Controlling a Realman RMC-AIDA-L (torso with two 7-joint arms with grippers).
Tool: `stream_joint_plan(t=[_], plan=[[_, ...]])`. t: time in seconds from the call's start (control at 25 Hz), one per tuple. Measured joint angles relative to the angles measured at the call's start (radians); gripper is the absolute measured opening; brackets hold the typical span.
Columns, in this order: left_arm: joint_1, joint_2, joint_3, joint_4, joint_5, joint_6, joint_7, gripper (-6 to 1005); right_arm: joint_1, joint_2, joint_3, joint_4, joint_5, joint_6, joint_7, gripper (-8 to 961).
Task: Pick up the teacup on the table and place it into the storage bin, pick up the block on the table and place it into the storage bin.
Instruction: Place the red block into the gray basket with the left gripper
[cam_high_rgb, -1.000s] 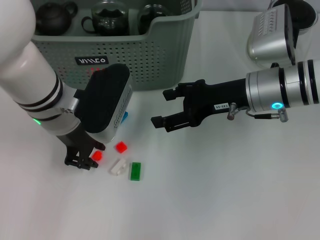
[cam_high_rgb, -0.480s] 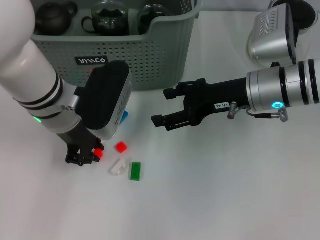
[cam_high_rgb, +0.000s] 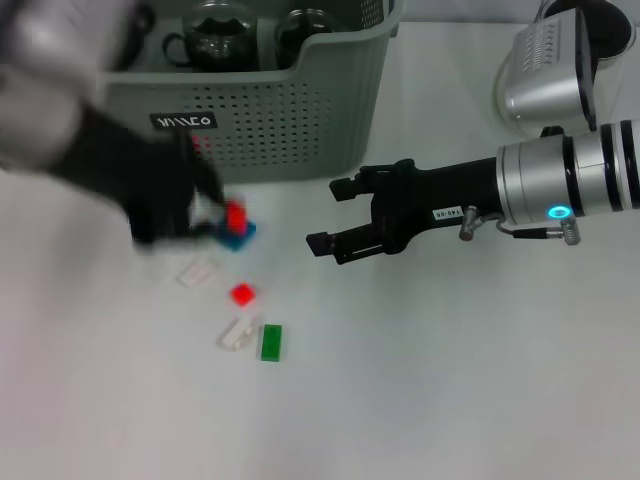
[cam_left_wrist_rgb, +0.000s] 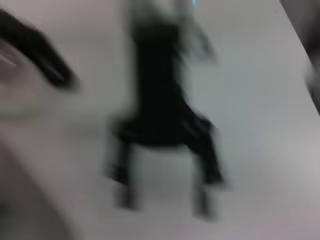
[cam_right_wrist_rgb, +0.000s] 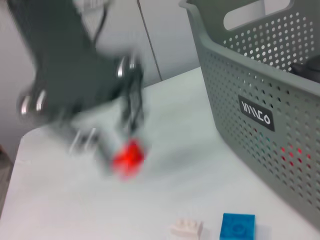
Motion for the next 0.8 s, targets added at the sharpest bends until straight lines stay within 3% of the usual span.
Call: stream_joint_plan(t=[0.12, 0.16, 0.2, 0.28, 0.44, 0.6, 0.8], plan=[[-0.071, 0.032, -0.295, -0.008, -0.074, -0.027, -0.104, 190, -0.005, 0.000, -0.004, -0.003, 0.000, 0.000, -0.001, 919], [-0.109, 0.060, -0.392, -0.038, -0.089, -0.101, -0.185, 192, -0.008, -0.001, -0.005, -0.005, -0.001, -0.001, -0.002, 919], [-0.109, 0.060, -0.392, -0.038, -0.089, -0.101, -0.185, 193, -0.008, -0.001, -0.005, -0.005, -0.001, -0.001, -0.002, 919], [-0.135, 0.098, -0.435, -0.091, -0.104, -0.192, -0.253, 195, -0.009, -0.001, -0.005, -0.005, -0.005, -0.002, -0.003, 919], [-0.161, 0.170, -0.375, -0.232, -0.101, -0.372, -0.352, 199, -0.009, -0.002, -0.007, -0.005, -0.009, -0.010, -0.003, 919], [-0.172, 0.216, -0.263, -0.356, -0.083, -0.540, -0.455, 204, -0.011, -0.003, -0.008, -0.002, -0.009, -0.013, -0.003, 918], [-0.181, 0.222, -0.223, -0.422, -0.082, -0.660, -0.514, 210, -0.018, -0.003, -0.012, -0.003, -0.009, -0.013, -0.003, 918]])
